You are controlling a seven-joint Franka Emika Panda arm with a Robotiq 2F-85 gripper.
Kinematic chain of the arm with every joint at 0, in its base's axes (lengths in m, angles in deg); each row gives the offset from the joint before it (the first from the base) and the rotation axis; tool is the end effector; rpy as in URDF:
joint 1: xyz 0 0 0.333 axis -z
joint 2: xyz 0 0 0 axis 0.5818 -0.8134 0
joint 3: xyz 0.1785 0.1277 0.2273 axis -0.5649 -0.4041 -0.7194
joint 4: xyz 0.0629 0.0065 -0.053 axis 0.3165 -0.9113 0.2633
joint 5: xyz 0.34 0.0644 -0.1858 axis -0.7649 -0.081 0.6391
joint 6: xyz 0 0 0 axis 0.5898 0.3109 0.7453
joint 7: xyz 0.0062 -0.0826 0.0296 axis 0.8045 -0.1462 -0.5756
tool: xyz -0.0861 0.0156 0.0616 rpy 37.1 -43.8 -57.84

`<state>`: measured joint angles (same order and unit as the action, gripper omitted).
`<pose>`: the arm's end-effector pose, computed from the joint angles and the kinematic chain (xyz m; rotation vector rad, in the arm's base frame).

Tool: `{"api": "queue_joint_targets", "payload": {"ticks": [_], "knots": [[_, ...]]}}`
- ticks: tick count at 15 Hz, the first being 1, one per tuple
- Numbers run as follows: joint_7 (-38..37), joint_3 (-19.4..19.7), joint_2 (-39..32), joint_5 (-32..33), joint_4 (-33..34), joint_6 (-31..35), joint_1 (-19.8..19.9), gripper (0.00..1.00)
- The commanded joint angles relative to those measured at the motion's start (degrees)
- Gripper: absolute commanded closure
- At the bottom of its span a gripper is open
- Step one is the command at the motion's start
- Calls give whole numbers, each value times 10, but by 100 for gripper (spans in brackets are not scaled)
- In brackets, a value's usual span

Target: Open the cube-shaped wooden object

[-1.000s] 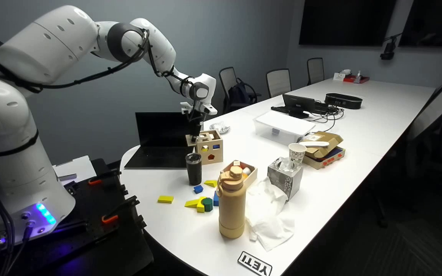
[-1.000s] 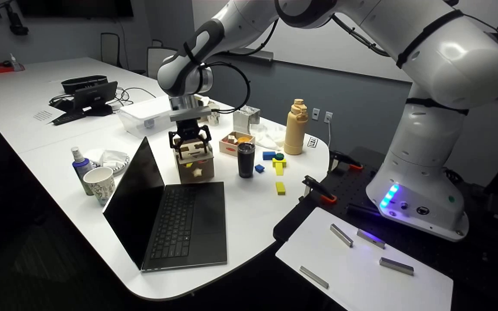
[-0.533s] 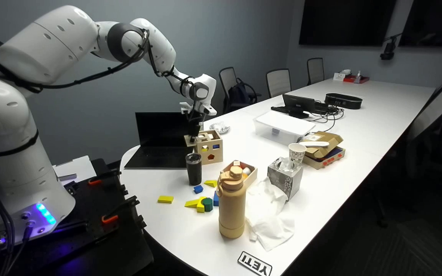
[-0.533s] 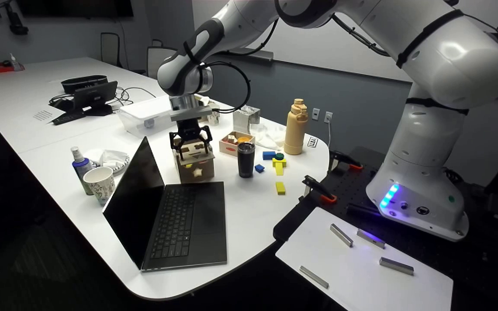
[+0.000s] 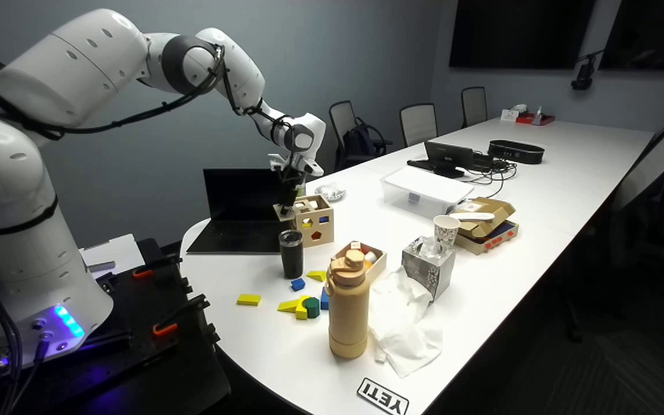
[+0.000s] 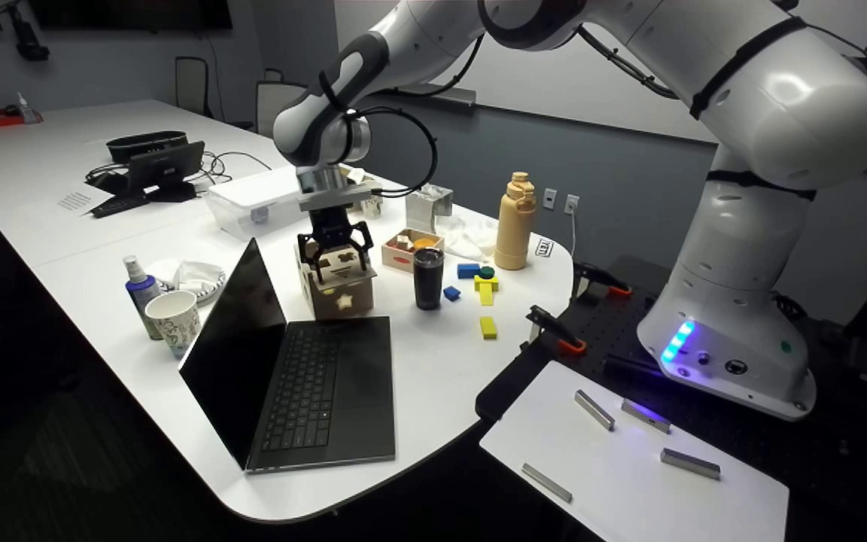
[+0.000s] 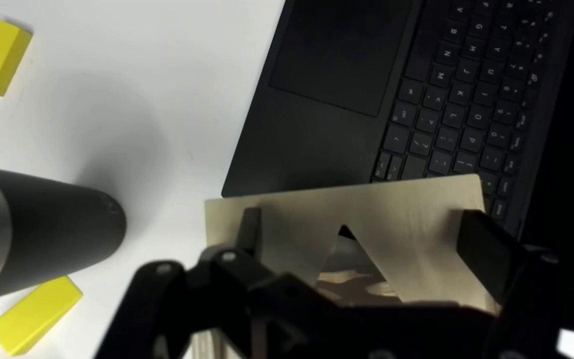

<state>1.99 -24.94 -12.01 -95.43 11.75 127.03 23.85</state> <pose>0.6643 0.1776 0.1047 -2.9614 0.6356 0.6307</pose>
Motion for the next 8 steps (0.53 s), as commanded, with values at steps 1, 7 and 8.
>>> {"api": "queue_joint_targets", "payload": {"ticks": [1,7,8], "knots": [[12,-8,-13,-14,26,-35,5,0],[14,-8,-20,-13,38,-53,2,0],[14,-8,-21,-12,38,-55,2,0]]}}
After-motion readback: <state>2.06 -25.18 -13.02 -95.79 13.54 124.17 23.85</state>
